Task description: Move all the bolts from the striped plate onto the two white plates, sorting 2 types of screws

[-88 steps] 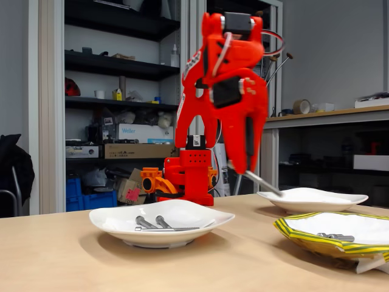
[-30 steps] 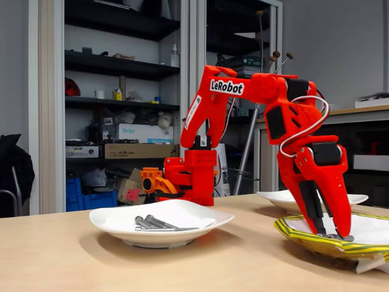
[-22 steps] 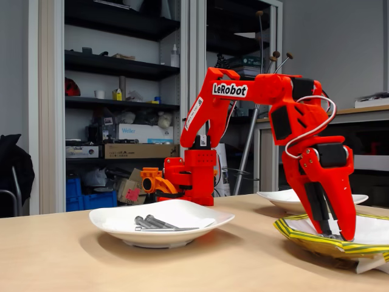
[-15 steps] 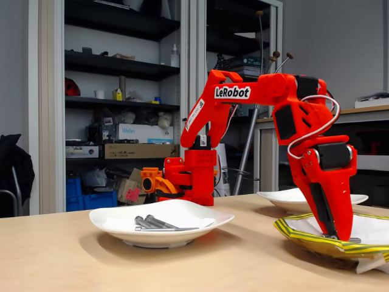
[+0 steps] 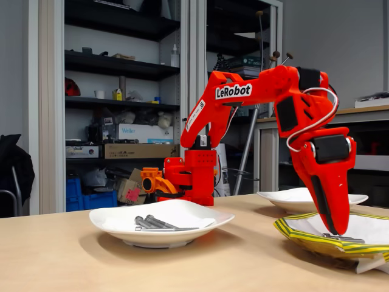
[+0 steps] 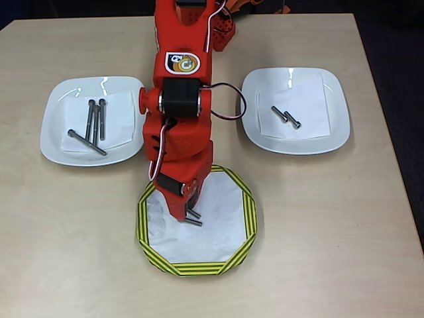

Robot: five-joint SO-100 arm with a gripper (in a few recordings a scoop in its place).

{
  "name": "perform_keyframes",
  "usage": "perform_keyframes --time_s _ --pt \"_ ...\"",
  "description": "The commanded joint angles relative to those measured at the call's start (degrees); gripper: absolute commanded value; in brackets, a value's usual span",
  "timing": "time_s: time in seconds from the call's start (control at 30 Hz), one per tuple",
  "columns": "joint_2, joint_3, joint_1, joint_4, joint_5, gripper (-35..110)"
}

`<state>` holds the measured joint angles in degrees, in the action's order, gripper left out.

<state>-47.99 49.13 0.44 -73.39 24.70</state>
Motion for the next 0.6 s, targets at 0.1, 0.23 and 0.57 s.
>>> perform_keyframes --time_s 0.1,0.23,0.57 --pt "2.29 -3.43 -0.70 -2.20 3.25 9" --pt "3.16 -3.87 -0.70 -2.37 4.39 9" --pt "3.87 -4.57 -0.35 -3.08 10.02 1"
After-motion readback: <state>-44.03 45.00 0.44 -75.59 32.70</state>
